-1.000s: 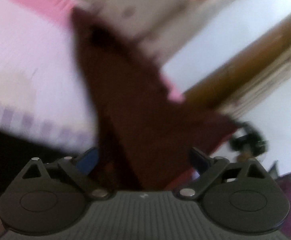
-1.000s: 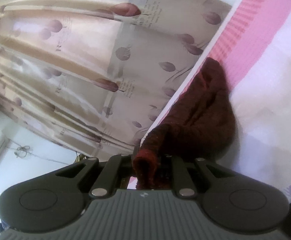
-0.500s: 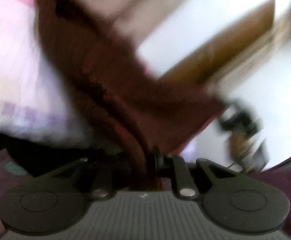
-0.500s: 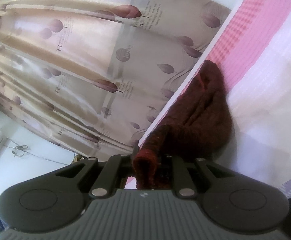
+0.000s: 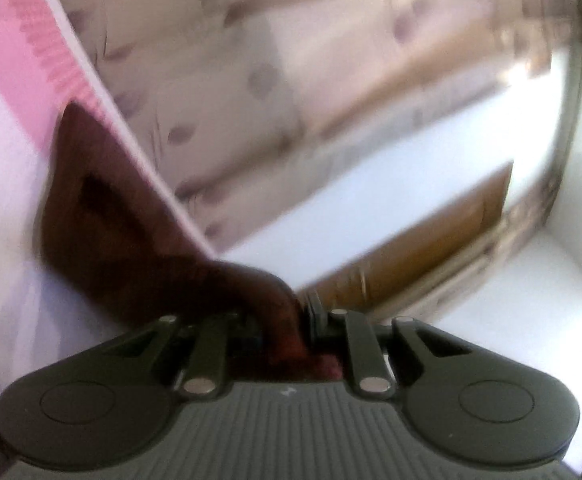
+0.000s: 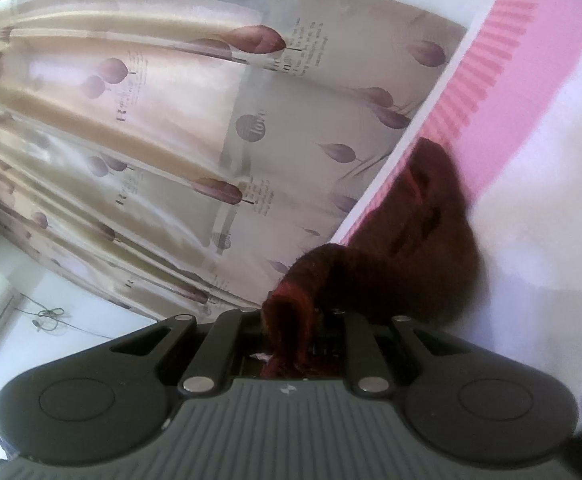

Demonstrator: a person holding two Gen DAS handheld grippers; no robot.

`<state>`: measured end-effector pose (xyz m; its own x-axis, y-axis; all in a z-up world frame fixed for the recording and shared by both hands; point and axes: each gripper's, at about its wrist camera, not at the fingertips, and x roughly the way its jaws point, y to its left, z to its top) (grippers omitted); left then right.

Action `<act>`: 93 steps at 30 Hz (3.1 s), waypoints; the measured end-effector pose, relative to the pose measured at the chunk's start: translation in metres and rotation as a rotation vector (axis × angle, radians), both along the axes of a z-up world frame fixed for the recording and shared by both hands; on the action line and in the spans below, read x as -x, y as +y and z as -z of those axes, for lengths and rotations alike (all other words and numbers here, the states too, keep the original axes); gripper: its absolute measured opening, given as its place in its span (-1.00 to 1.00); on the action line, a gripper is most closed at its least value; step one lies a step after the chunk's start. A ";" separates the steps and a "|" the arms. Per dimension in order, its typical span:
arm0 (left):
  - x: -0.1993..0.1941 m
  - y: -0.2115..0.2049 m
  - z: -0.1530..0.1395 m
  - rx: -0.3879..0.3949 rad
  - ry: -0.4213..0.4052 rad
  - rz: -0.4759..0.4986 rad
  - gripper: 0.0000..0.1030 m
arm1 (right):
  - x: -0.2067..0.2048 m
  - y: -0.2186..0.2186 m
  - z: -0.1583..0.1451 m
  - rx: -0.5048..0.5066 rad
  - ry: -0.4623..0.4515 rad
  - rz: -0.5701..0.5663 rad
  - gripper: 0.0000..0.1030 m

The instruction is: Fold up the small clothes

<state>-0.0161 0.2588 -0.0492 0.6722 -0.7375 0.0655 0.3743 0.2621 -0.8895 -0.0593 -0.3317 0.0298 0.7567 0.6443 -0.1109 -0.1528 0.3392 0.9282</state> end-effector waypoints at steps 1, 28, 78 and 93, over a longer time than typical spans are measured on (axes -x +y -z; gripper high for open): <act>-0.011 0.001 -0.005 0.000 -0.007 -0.029 -0.67 | -0.013 0.000 -0.004 0.006 -0.002 -0.005 -0.63; -0.203 0.023 0.004 -0.243 0.153 -0.261 1.00 | -0.225 0.004 0.052 0.138 0.108 0.112 0.46; -0.107 0.020 0.057 -0.608 0.098 -0.104 -0.64 | -0.123 0.050 0.062 0.665 0.083 0.026 -0.76; -0.103 0.004 0.065 -0.478 0.026 -0.094 -0.01 | -0.214 0.246 -0.064 0.828 -0.397 -0.398 0.13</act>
